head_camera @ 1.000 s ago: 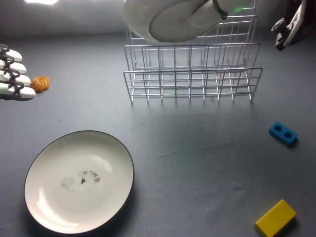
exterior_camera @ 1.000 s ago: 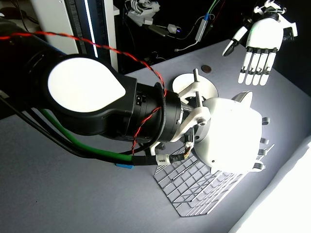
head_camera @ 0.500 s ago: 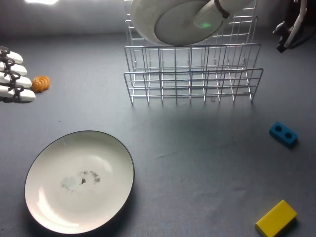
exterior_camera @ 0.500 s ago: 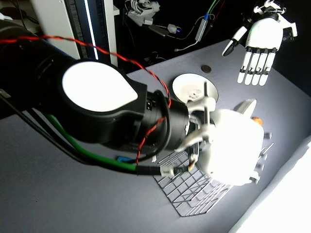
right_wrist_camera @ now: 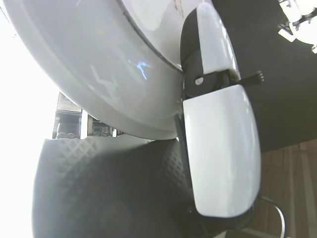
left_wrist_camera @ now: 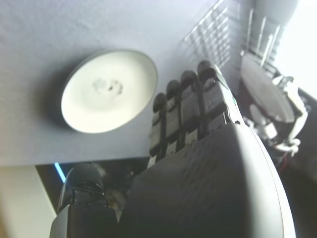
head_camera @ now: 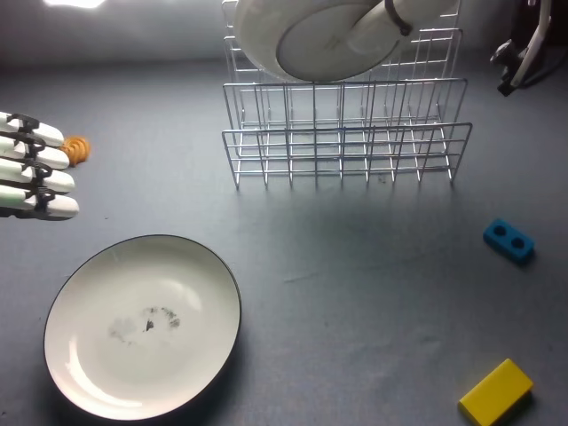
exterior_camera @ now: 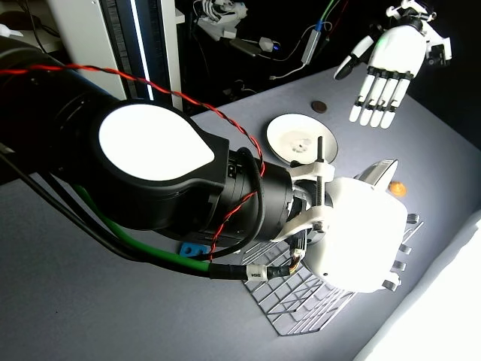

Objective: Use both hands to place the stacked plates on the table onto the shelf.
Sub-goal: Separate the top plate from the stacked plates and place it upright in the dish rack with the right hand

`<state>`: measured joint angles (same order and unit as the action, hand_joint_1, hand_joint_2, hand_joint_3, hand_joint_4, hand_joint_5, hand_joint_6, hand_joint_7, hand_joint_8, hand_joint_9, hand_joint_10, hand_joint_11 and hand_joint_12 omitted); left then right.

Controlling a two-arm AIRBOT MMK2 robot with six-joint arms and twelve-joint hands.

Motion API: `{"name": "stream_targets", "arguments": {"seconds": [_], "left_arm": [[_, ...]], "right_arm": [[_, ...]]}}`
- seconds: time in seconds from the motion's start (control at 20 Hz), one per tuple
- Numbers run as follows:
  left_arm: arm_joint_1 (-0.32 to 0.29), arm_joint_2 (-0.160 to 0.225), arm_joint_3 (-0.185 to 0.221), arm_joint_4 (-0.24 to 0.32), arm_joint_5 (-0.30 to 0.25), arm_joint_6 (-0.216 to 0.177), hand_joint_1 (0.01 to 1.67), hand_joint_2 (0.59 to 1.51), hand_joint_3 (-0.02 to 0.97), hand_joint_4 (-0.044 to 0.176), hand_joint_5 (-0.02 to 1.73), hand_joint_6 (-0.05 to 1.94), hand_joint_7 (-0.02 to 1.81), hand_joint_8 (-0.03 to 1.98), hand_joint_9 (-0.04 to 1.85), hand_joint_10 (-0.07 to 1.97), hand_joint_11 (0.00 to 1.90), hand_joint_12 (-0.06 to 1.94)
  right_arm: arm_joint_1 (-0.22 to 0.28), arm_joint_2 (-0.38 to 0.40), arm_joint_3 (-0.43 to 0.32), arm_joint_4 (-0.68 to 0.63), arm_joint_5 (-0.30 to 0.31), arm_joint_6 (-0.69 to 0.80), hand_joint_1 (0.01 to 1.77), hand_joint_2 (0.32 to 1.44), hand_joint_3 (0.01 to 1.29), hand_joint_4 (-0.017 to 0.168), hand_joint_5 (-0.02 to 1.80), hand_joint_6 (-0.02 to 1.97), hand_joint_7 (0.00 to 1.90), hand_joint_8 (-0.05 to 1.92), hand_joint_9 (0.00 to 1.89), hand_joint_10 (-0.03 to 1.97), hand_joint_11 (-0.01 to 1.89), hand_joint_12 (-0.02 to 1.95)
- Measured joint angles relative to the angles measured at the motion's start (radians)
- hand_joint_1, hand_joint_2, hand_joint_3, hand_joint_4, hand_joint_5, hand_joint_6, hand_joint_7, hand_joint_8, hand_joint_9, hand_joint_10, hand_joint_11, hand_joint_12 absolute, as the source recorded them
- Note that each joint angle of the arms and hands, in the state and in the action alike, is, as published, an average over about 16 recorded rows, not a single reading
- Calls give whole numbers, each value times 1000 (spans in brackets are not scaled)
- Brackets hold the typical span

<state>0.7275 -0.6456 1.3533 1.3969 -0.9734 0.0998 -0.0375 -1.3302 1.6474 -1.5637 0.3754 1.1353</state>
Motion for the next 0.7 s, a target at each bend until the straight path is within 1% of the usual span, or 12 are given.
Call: {"name": "stream_targets", "arguments": {"seconds": [0.25, 0.45, 0.7], "left_arm": [[2, 0, -4, 13, -31, 0, 22, 1108, 10, 0, 177, 7, 184, -3, 144, 5, 54, 154], [2, 0, -6, 18, -41, 0, 22, 1108, 11, 0, 180, 7, 186, -4, 147, 5, 61, 149], [2, 0, -8, 22, -48, 0, 22, 1108, 10, 0, 185, 7, 188, -4, 153, 5, 71, 149]], "right_arm": [[-6, -1, 0, -1, -2, -11, 1155, 1062, 13, 14, 760, 1272, 837, 1209, 624, 1121, 308, 1817], [-9, -1, 0, -3, 0, -17, 1163, 1084, 14, 11, 743, 1314, 830, 1224, 622, 1107, 324, 1790], [-13, -2, 0, -7, 2, -20, 1175, 1110, 14, 8, 756, 1270, 832, 1229, 658, 1133, 361, 1763]]}}
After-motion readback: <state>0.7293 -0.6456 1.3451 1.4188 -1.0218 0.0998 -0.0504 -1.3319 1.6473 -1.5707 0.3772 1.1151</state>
